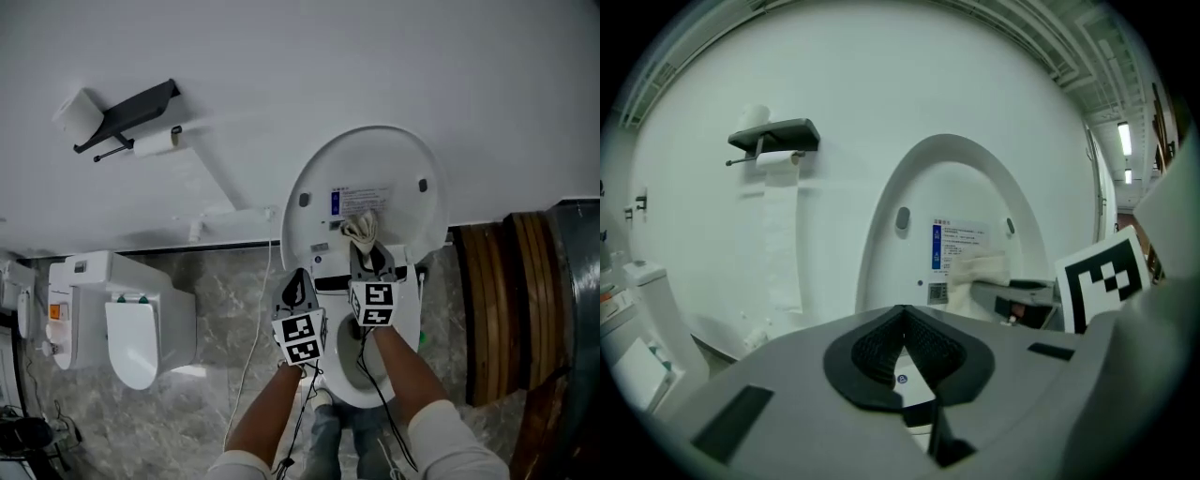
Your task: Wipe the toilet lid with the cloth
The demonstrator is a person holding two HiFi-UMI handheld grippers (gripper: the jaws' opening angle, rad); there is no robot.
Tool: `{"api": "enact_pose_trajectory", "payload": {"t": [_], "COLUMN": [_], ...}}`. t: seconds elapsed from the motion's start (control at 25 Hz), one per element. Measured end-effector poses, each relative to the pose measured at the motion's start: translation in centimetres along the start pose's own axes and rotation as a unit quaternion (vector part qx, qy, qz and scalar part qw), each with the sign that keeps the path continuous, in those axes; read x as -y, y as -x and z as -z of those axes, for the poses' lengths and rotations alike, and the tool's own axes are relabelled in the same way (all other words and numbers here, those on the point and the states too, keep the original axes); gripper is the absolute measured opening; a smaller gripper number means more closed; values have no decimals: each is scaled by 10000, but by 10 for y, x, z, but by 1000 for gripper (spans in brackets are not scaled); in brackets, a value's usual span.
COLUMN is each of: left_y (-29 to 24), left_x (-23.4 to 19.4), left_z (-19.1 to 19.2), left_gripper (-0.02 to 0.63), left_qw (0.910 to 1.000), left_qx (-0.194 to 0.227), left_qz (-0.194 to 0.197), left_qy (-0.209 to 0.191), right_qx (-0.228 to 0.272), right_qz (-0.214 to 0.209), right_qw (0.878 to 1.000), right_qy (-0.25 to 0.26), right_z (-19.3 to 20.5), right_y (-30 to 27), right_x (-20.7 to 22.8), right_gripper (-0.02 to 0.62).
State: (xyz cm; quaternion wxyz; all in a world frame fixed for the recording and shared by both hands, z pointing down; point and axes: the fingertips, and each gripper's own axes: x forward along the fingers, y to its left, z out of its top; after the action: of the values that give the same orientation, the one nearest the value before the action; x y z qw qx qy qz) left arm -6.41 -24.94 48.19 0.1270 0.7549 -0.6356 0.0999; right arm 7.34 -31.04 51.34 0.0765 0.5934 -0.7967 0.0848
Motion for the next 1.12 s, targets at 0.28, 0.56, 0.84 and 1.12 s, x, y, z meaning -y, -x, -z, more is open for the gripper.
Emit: {"api": "enact_pose_trajectory", "payload": {"t": [0.28, 0.56, 0.84, 1.12], "left_y": [14, -3, -30, -56], "left_x": [-53, -41, 16, 69], "left_z": [11, 16, 14, 23], "left_gripper": [12, 12, 12, 12], "left_qw": [9999, 9991, 9975, 9961], "left_qx": [112, 112, 60, -48], "left_qz": [-116, 168, 619, 836], "left_qy": [47, -366, -342, -266], "right_qx": [-441, -542, -516, -780], "right_qz": [-793, -453, 833, 1646], "right_qw": [9958, 9974, 9923, 9804], "right_qy": [119, -167, -754, -753], "right_z": [40, 48, 65, 85], "right_y": [-43, -62, -36, -6], "right_x": [-110, -101, 32, 152], "right_gripper": [101, 101, 101, 102]}}
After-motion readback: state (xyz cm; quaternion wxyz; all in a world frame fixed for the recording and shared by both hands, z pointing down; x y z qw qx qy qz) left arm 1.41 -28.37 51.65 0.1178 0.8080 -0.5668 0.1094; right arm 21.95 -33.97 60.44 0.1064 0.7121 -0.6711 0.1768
